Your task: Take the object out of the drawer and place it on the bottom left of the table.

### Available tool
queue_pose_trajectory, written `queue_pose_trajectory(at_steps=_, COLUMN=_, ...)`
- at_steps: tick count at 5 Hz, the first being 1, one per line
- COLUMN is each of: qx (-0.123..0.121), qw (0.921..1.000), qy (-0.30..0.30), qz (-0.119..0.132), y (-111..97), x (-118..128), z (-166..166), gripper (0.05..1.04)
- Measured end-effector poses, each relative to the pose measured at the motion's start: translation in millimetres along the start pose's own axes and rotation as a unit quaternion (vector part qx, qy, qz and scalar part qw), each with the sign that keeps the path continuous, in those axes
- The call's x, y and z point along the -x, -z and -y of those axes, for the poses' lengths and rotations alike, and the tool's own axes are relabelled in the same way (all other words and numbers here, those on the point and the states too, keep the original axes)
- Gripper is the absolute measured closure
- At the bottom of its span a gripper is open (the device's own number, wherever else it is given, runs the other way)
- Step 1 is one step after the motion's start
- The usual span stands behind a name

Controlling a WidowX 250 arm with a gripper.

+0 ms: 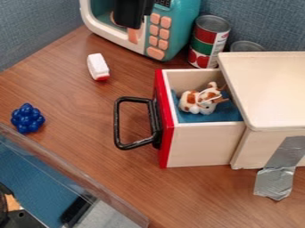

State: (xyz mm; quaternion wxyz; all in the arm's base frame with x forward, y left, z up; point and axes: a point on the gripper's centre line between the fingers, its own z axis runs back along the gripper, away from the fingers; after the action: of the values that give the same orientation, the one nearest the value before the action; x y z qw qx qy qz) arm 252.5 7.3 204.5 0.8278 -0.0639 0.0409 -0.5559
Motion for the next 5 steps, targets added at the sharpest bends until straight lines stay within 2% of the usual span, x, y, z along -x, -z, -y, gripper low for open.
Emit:
queue_pose_trajectory(at_steps=1, qx=0.011, qw=0.9999, qy=-0.004, qz=-0.002, y=7, x=-1, z=-3, gripper=0.083)
queue_pose_trajectory(at_steps=2, qx=-0.009, qw=0.9998, qy=-0.015, qz=0.01, y=18, x=-14, z=-7, gripper=0.083)
queue_pose_trajectory(at_steps=3, qx=-0.036, qw=0.9977, qy=-0.041, qz=0.04, y=30, x=-25, z=-15, gripper=0.083)
queue_pose_trajectory(at_steps=4, qx=-0.111, qw=0.9879, qy=-0.078, qz=0.077, y=35, x=-40, z=-15, gripper=0.083)
queue_pose_trajectory(at_steps=5, qx=-0.158, qw=0.9757, qy=-0.124, qz=0.089, y=41, x=-57, z=-19, gripper=0.083)
